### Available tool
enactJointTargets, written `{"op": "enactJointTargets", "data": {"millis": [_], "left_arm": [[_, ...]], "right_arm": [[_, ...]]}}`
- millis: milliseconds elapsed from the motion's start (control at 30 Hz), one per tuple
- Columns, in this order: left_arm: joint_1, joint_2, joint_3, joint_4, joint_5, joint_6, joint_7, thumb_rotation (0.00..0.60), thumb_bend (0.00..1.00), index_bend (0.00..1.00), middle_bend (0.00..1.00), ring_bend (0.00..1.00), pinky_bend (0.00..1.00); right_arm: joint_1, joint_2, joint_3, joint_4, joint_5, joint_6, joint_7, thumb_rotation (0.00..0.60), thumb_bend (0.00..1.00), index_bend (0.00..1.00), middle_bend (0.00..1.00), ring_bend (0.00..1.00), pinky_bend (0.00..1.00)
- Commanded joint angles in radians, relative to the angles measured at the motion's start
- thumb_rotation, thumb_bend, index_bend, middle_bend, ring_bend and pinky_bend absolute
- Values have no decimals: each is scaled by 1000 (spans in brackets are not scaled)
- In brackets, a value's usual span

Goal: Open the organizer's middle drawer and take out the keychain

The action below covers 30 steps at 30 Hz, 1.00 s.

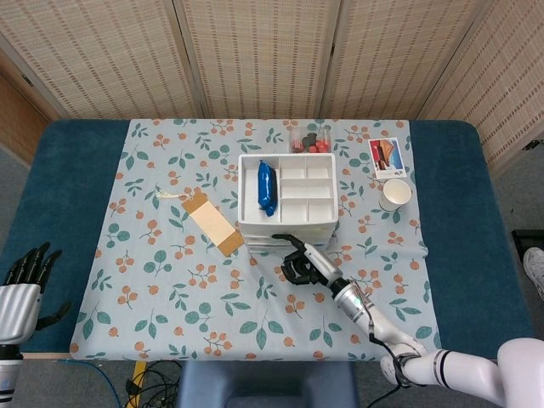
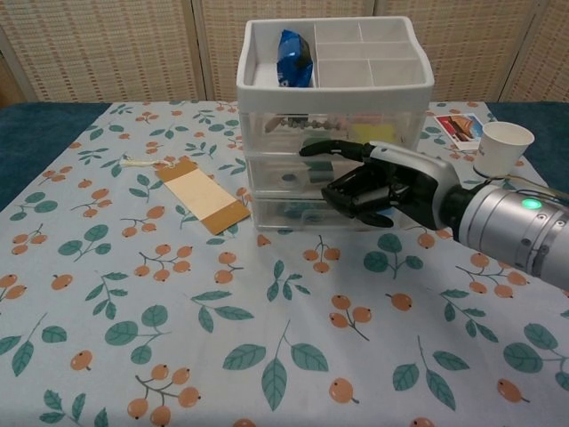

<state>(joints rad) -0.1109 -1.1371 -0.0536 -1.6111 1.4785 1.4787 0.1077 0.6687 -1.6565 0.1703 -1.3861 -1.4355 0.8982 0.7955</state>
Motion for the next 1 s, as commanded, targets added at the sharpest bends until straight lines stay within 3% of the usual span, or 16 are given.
{"op": "enactJointTargets", "data": {"millis": [33, 633, 867, 1000], "left_arm": [[0, 1, 0, -1, 0, 0, 2, 600, 210, 101, 38, 22, 110], [-2, -3, 5, -1, 5, -6, 4, 600, 210, 101, 38, 22, 110], [-9, -3, 6, -5, 13, -13, -19, 600, 210, 101, 38, 22, 110], [-14, -6, 6, -1, 14, -20, -21, 600, 209, 101, 38, 22, 110]], "right_arm": [[-3, 3, -6, -5, -5, 6, 3, 600, 532, 210, 780, 869, 904], [-54, 54, -92, -92, -58, 73, -26, 600, 535, 212, 777, 869, 904], [-86, 118, -128, -157, -51, 92, -152, 600, 548, 135, 776, 869, 904], [-96, 204, -156, -244, -47, 78, -247, 600, 548, 128, 776, 869, 904]]}}
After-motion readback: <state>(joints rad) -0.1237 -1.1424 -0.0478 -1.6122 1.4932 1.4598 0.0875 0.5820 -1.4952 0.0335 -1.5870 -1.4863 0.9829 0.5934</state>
